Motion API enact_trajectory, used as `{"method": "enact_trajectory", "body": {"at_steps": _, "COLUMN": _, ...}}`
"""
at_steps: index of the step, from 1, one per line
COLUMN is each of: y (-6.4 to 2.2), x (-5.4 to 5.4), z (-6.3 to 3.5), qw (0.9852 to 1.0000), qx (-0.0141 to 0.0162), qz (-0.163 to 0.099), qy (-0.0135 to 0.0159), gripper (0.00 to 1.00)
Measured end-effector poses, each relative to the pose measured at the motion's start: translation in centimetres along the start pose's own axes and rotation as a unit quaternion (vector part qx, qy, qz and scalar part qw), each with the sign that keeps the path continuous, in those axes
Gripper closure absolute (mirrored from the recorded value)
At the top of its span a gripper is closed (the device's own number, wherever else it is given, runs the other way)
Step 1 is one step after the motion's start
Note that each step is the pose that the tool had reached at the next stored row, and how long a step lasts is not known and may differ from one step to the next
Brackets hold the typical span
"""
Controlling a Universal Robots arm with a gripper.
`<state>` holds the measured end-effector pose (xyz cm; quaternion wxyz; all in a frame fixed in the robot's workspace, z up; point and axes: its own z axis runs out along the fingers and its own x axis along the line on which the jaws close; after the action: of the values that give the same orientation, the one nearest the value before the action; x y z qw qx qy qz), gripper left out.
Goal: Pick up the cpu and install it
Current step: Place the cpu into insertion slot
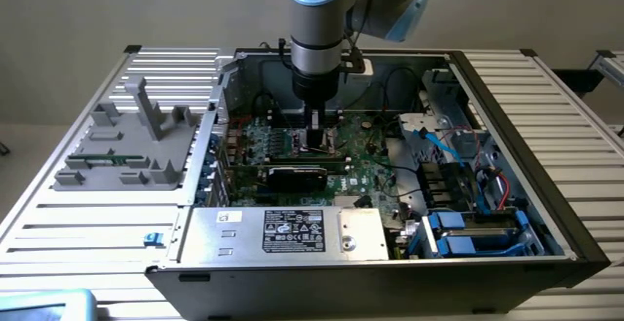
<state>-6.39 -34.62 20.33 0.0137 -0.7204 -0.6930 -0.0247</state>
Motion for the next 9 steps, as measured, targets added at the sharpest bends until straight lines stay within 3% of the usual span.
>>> {"method": "enact_trajectory", "body": {"at_steps": 7, "y": 0.00, "x": -0.02, "z": 0.05, "qw": 0.9999, "qx": 0.0004, "qz": -0.012, "qy": 0.0003, "gripper": 0.46}}
{"method": "enact_trajectory", "body": {"at_steps": 9, "y": -0.01, "x": -0.02, "z": 0.08, "qw": 0.9999, "qx": -0.0009, "qz": -0.015, "qy": 0.0004, "gripper": 0.46}}
